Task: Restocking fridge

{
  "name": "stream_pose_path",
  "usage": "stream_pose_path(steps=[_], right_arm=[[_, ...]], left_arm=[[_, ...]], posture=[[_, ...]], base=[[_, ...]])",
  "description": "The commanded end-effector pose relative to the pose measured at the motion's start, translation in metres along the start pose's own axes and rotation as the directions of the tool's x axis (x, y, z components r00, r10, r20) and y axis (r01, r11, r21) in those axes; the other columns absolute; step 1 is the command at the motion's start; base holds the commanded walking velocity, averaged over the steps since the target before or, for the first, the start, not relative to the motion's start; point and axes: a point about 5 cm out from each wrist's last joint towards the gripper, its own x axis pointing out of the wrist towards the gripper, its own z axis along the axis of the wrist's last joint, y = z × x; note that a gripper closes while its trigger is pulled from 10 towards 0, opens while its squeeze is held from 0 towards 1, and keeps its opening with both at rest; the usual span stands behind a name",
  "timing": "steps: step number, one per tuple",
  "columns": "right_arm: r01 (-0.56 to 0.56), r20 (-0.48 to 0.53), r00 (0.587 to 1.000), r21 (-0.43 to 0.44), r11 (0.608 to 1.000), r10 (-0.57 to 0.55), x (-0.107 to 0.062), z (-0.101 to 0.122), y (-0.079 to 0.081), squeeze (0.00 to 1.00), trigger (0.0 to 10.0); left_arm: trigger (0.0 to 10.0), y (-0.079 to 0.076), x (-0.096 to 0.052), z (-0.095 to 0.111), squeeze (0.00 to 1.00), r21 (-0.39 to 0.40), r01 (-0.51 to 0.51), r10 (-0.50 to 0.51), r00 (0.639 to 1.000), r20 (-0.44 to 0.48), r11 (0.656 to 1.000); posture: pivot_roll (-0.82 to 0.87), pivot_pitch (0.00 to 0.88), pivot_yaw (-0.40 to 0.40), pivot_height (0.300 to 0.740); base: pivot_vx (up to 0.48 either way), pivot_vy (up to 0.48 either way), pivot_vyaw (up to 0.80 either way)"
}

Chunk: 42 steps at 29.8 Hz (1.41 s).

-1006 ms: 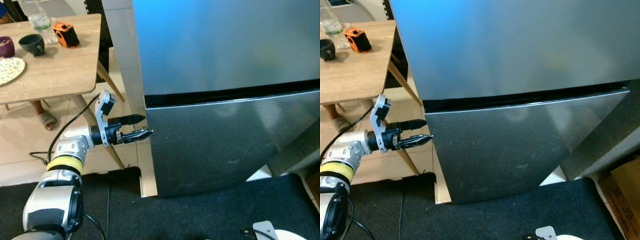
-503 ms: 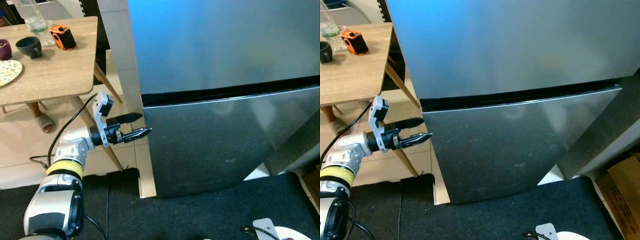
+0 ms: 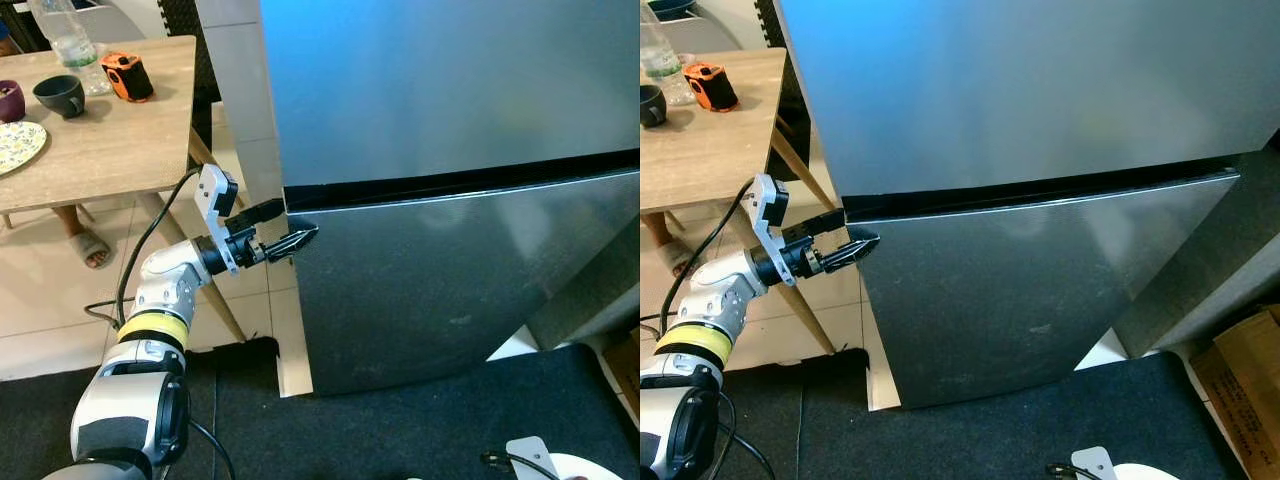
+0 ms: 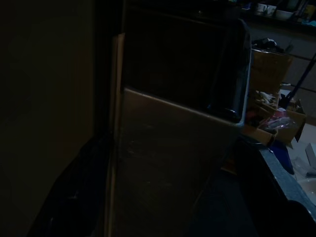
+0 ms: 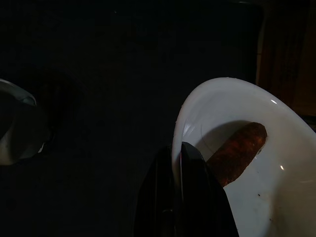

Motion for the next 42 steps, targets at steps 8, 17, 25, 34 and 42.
stream_pose_path(steps=[8,17,25,34,42], right_arm=[[0.012,-0.032,0.999,0.013,1.000,-0.012,-0.003,-0.009,-0.001,0.00,10.0],[0.013,-0.031,0.999,0.013,1.000,-0.012,-0.003,-0.009,-0.001,0.00,10.0],[0.019,-0.032,0.999,0.014,1.000,-0.018,-0.002,-0.009,-0.001,0.00,10.0],[0.014,-0.034,0.999,0.014,1.000,-0.014,-0.003,-0.009,0.002,0.00,10.0],[0.012,-0.031,0.999,0.014,1.000,-0.011,-0.002,-0.007,0.003,0.00,10.0]], left_arm=[[10.0,-0.041,0.004,-0.030,0.00,-0.201,0.397,-0.418,0.906,-0.073,0.896],[10.0,-0.057,0.003,-0.043,0.00,-0.282,0.466,-0.503,0.861,-0.073,0.839],[10.0,-0.087,0.002,-0.068,0.00,-0.398,0.505,-0.566,0.823,-0.046,0.766],[10.0,-0.094,-0.070,-0.144,0.00,-0.626,0.073,-0.288,0.924,-0.249,0.776],[10.0,-0.100,-0.111,-0.180,0.00,-0.538,-0.373,0.079,0.868,-0.490,0.756]], posture=[[-0.11,0.168,0.011,0.740],[-0.11,0.167,0.009,0.740],[-0.11,0.167,0.012,0.740],[-0.10,0.165,0.012,0.740],[-0.09,0.163,0.013,0.740]], base=[[0.000,0.000,0.00],[0.000,0.000,0.00],[0.000,0.000,0.00],[0.000,0.000,0.00],[0.000,0.000,0.00]])
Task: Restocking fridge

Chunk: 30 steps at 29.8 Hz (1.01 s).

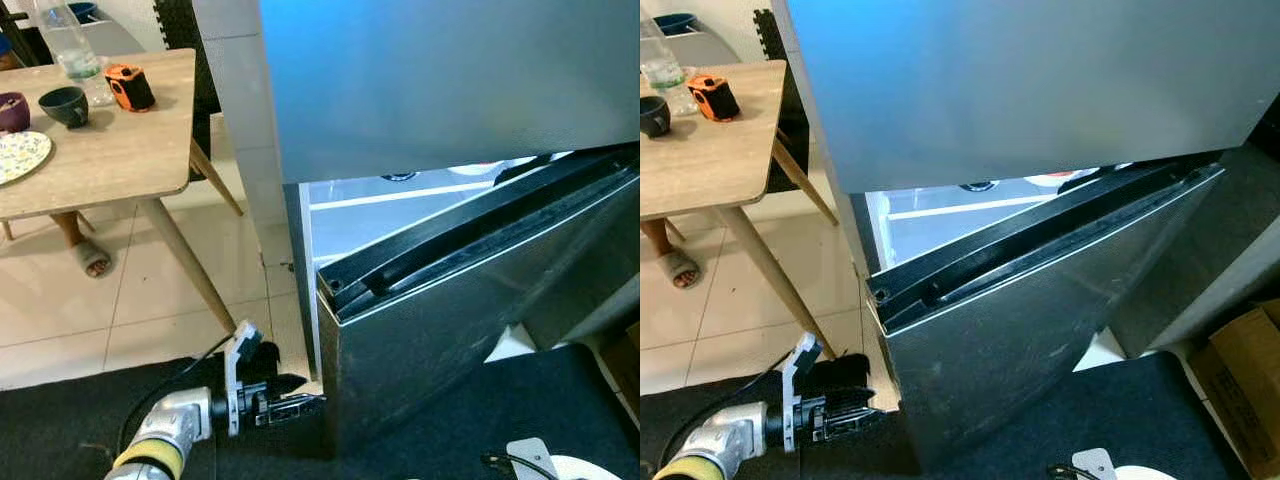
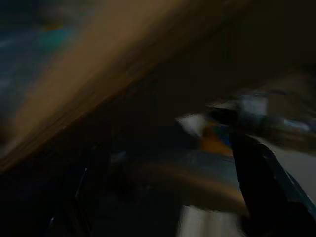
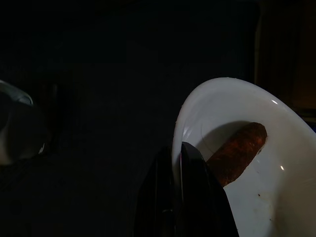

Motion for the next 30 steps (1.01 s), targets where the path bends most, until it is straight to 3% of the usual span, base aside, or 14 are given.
stream_pose_path(steps=[1,2,3,5,6,7,8,12,13,15,16,19,24,30], right_arm=[[0.000,-0.029,1.000,0.010,1.000,0.000,-0.002,-0.007,0.003,0.00,10.0],[0.000,-0.029,1.000,0.010,1.000,0.000,-0.002,-0.007,0.003,0.00,10.0],[0.000,-0.028,1.000,0.009,1.000,0.000,-0.002,-0.007,0.003,0.00,10.0],[0.000,-0.028,1.000,0.009,1.000,0.001,-0.002,-0.006,0.003,0.00,10.0],[0.000,-0.028,1.000,0.009,1.000,0.001,-0.002,-0.006,0.003,0.00,10.0],[0.000,-0.028,1.000,0.008,1.000,0.001,-0.002,-0.007,0.003,0.00,10.0],[-0.001,-0.029,1.000,0.008,1.000,0.001,-0.002,-0.007,0.003,0.00,10.0],[-0.001,-0.032,0.999,0.005,1.000,0.001,-0.002,-0.007,0.003,0.00,10.0],[-0.001,-0.032,0.999,0.005,1.000,0.001,-0.002,-0.007,0.003,0.00,10.0],[-0.001,-0.033,0.999,0.004,1.000,0.001,-0.002,-0.007,0.002,0.00,10.0],[-0.001,-0.033,0.999,0.004,1.000,0.001,-0.002,-0.007,0.002,0.00,10.0],[-0.003,-0.033,0.999,0.002,1.000,0.003,-0.002,-0.007,0.002,0.00,10.0],[-0.005,-0.030,1.000,-0.002,1.000,0.005,-0.001,-0.005,0.002,0.00,10.0],[-0.005,-0.031,1.000,0.000,1.000,0.005,-0.001,-0.005,0.002,0.00,10.0]], left_arm=[[10.0,0.016,-0.020,-0.018,0.00,-0.011,-0.256,0.256,0.967,-0.005,0.967],[10.0,0.016,-0.020,-0.018,0.00,-0.011,-0.256,0.256,0.967,-0.005,0.967],[10.0,0.026,-0.031,-0.028,0.00,-0.050,-0.442,0.443,0.897,-0.004,0.895],[10.0,0.036,-0.050,-0.042,0.00,-0.085,-0.642,0.643,0.766,-0.015,0.762],[10.0,0.036,-0.050,-0.042,0.00,-0.085,-0.642,0.643,0.766,-0.015,0.762],[10.0,0.038,-0.059,-0.055,0.00,-0.127,-0.705,0.705,0.707,-0.050,0.698],[10.0,0.038,-0.064,-0.062,0.00,-0.150,-0.733,0.731,0.678,-0.074,0.664],[10.0,0.034,-0.075,-0.089,0.00,-0.199,-0.807,0.794,0.587,-0.160,0.556],[10.0,0.034,-0.075,-0.089,0.00,-0.199,-0.807,0.794,0.587,-0.160,0.556],[10.0,0.032,-0.083,-0.104,0.00,-0.199,-0.860,0.838,0.506,-0.204,0.470],[10.0,0.032,-0.083,-0.104,0.00,-0.199,-0.860,0.838,0.506,-0.204,0.470],[10.0,0.030,-0.084,-0.113,0.00,-0.225,-0.885,0.865,0.453,-0.215,0.407],[10.0,0.028,-0.079,-0.114,0.00,-0.235,-0.890,0.872,0.439,-0.214,0.391],[10.0,0.027,-0.074,-0.114,0.00,-0.225,-0.891,0.872,0.440,-0.213,0.395]], posture=[[-0.09,0.163,0.013,0.740],[-0.09,0.163,0.013,0.740],[-0.09,0.162,0.014,0.740],[-0.09,0.162,0.014,0.740],[-0.09,0.162,0.014,0.740],[-0.09,0.159,0.013,0.740],[-0.09,0.157,0.012,0.740],[-0.09,0.150,0.011,0.740],[-0.09,0.150,0.011,0.740],[-0.09,0.150,0.011,0.740],[-0.09,0.150,0.011,0.740],[-0.09,0.145,0.008,0.740],[-0.08,0.144,0.006,0.740],[-0.09,0.143,0.006,0.740]], base=[[0.000,0.000,0.00],[0.000,0.000,0.00],[0.000,0.000,0.00],[0.000,0.000,0.00],[0.000,0.000,0.00],[0.000,0.000,0.00],[0.000,0.000,0.00],[0.000,0.000,0.00],[0.000,0.000,0.00],[0.000,0.000,0.00],[0.000,0.000,0.00],[0.000,0.000,0.00],[-0.055,0.000,0.00],[-0.287,0.000,0.00]])
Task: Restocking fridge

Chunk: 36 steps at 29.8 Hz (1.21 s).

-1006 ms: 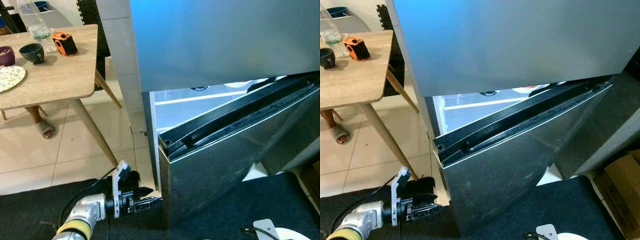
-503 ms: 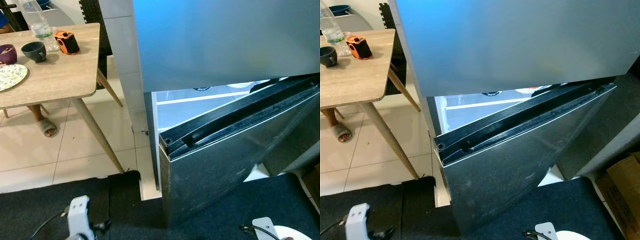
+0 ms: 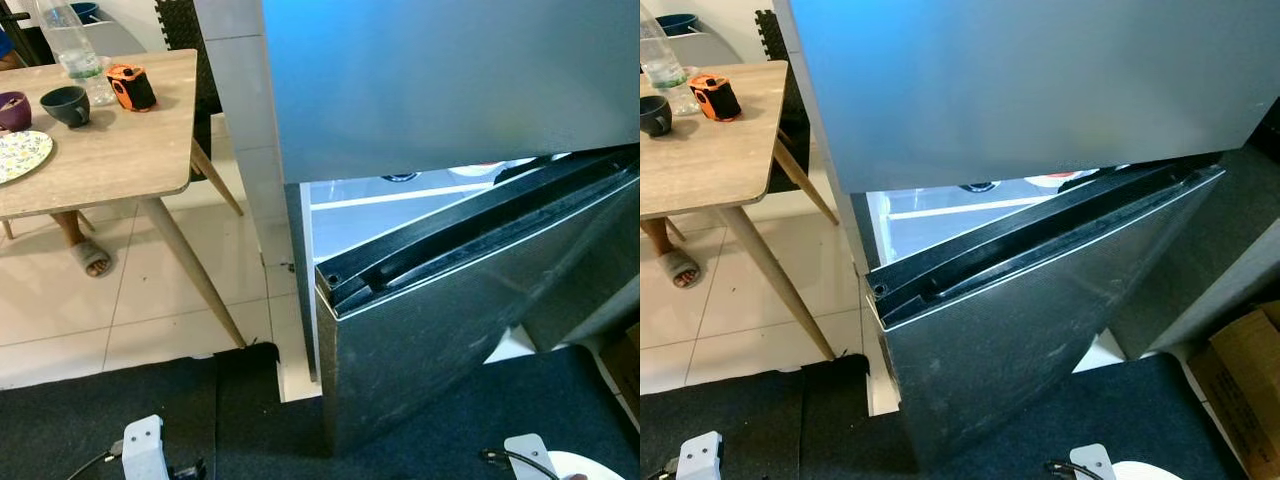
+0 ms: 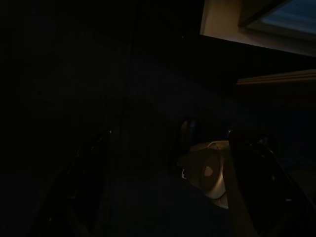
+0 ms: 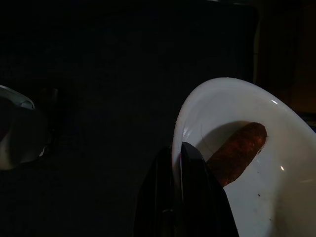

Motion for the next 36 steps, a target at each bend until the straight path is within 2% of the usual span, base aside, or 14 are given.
stream_pose_path(steps=[1,24,28,31,34,36], right_arm=[[-0.003,-0.036,0.999,0.001,1.000,0.003,-0.0027,-0.0092,0.0013,0.00,10.0],[-0.006,-0.048,0.999,-0.005,1.000,0.006,-0.0036,-0.0124,0.0011,0.00,10.0],[-0.006,-0.048,0.999,-0.005,1.000,0.006,-0.0036,-0.0125,0.0011,0.00,10.0],[-0.006,-0.048,0.999,-0.005,1.000,0.006,-0.0036,-0.0126,0.0010,0.00,10.0],[-0.006,-0.048,0.999,-0.005,1.000,0.006,-0.0037,-0.0127,0.0010,0.00,10.0],[-0.006,-0.048,0.999,-0.005,1.000,0.006,-0.0038,-0.0128,0.0010,0.00,10.0]], left_arm=[[10.0,-0.0031,-0.0010,-0.0128,0.00,-0.010,-0.006,0.006,1.000,-0.029,1.000],[10.0,-0.0075,-0.0002,-0.0150,0.00,0.000,0.004,-0.004,1.000,-0.028,1.000],[10.0,-0.0081,0.0000,-0.0136,0.00,-0.026,0.013,-0.013,1.000,-0.016,1.000],[10.0,-0.0090,0.0000,-0.0110,0.00,-0.063,0.056,-0.056,0.998,0.000,0.996],[10.0,-0.0116,-0.0001,-0.0128,0.00,-0.043,0.088,-0.089,0.996,-0.016,0.995],[10.0,-0.0108,-0.0001,-0.0133,0.00,-0.051,0.076,-0.077,0.997,-0.016,0.996]], posture=[[-0.09,0.141,0.004,0.740],[-0.09,0.141,0.000,0.740],[-0.09,0.141,0.000,0.740],[-0.09,0.141,0.000,0.740],[-0.09,0.141,0.001,0.740],[-0.09,0.141,0.001,0.740]], base=[[-0.300,0.000,0.00],[-0.314,0.000,0.00],[0.000,0.000,0.00],[0.000,0.000,0.00],[0.000,-0.449,0.00],[0.000,-0.465,0.00]])
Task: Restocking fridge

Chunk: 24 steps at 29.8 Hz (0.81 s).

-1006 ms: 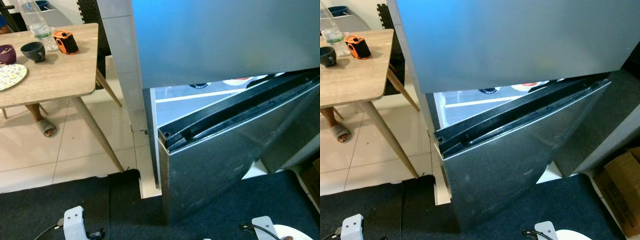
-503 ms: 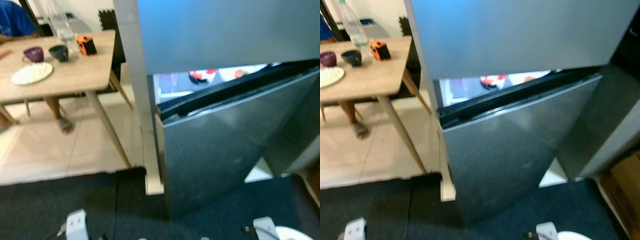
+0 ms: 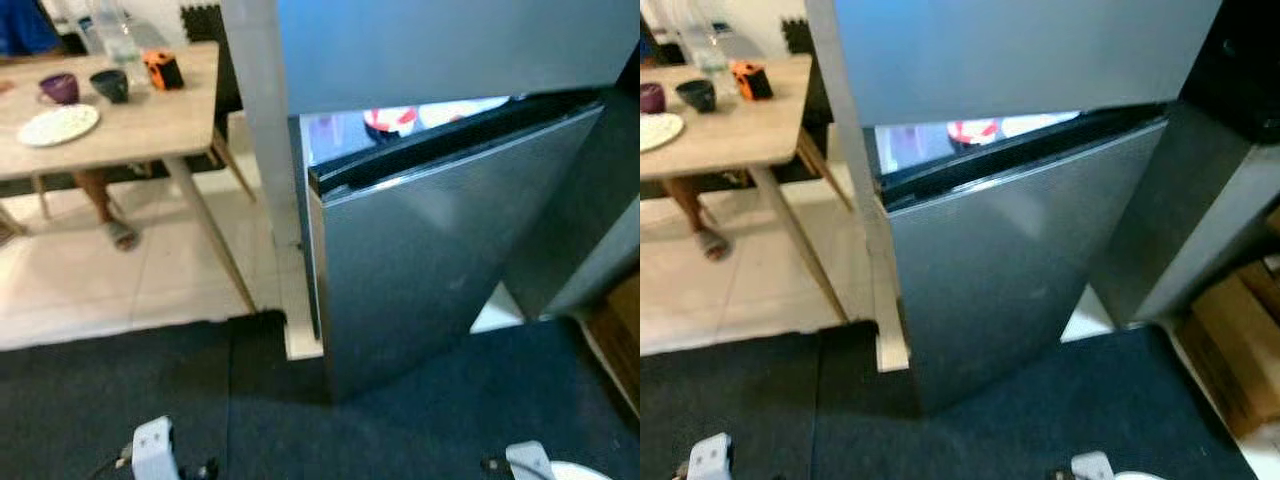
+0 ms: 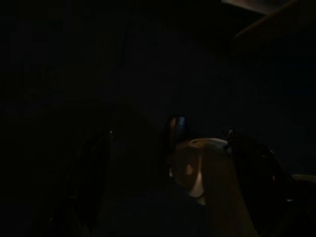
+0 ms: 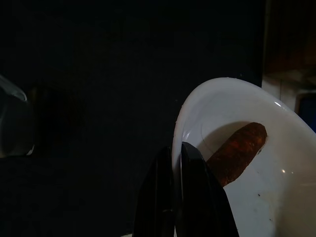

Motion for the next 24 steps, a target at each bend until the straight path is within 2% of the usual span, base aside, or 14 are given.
stream_pose_path(steps=[1,3,10,13,14,16,18,19,21,23,24], right_arm=[[0.004,-0.002,1.000,0.003,1.000,-0.004,0.000,-0.001,-0.001,0.00,10.0],[0.004,-0.003,1.000,0.002,1.000,-0.004,0.000,-0.001,-0.001,0.00,10.0],[0.000,-0.004,1.000,0.002,1.000,0.000,-0.001,-0.002,0.000,0.00,10.0],[-0.001,-0.004,1.000,0.002,1.000,0.001,-0.001,-0.002,0.001,0.00,10.0],[-0.002,-0.004,1.000,0.002,1.000,0.002,-0.001,-0.003,0.001,0.00,10.0],[-0.003,-0.004,1.000,0.001,1.000,0.003,-0.001,-0.003,0.001,0.00,10.0],[-0.004,-0.005,1.000,0.000,1.000,0.004,-0.001,-0.003,0.002,0.00,10.0],[-0.004,-0.005,1.000,0.000,1.000,0.004,-0.001,-0.003,0.002,0.00,10.0],[-0.005,-0.005,1.000,0.000,1.000,0.005,-0.002,-0.004,0.002,0.00,10.0],[-0.005,-0.006,1.000,0.000,1.000,0.005,-0.002,-0.005,0.002,0.00,10.0],[-0.004,-0.007,1.000,0.000,1.000,0.004,-0.002,-0.006,0.002,0.00,10.0]], left_arm=[[10.0,0.001,-0.001,-0.006,0.00,-0.005,-0.007,0.007,1.000,-0.022,1.000],[10.0,0.001,-0.001,-0.005,0.00,0.001,-0.016,0.016,1.000,-0.020,1.000],[10.0,-0.002,0.002,0.007,0.00,-0.015,-0.025,0.025,0.999,0.028,1.000],[10.0,-0.005,0.005,0.018,0.00,-0.022,-0.011,0.012,0.998,0.067,1.000],[10.0,-0.009,0.007,0.032,0.00,-0.026,0.006,-0.003,0.994,0.109,1.000],[10.0,-0.011,0.008,0.039,0.00,-0.018,0.014,-0.011,0.992,0.128,1.000],[10.0,-0.018,0.011,0.063,0.00,-0.039,0.048,-0.040,0.979,0.202,0.998],[10.0,-0.018,0.011,0.063,0.00,-0.039,0.048,-0.040,0.979,0.202,0.998],[10.0,-0.026,0.012,0.091,0.00,-0.058,0.097,-0.077,0.954,0.291,0.994],[0.0,-0.034,0.010,0.119,0.00,-0.065,0.145,-0.110,0.919,0.379,0.987],[0.0,-0.036,0.009,0.131,0.00,-0.072,0.161,-0.117,0.902,0.416,0.984]], posture=[[-0.09,0.141,0.001,0.740],[-0.09,0.141,0.001,0.740],[-0.09,0.143,0.003,0.740],[-0.09,0.148,0.002,0.740],[-0.09,0.150,0.004,0.740],[-0.09,0.150,0.004,0.740],[-0.09,0.152,0.005,0.740],[-0.09,0.152,0.005,0.740],[-0.09,0.156,0.009,0.740],[-0.10,0.159,0.010,0.740],[-0.10,0.161,0.011,0.740]], base=[[0.000,-0.465,0.00],[0.000,-0.465,0.00],[0.000,0.000,0.00],[0.000,0.000,0.00],[0.000,0.000,0.00],[0.000,0.000,0.00],[0.000,0.000,0.00],[0.000,0.000,0.00],[0.000,0.000,0.00],[0.000,0.000,0.00],[0.000,0.000,0.00]])
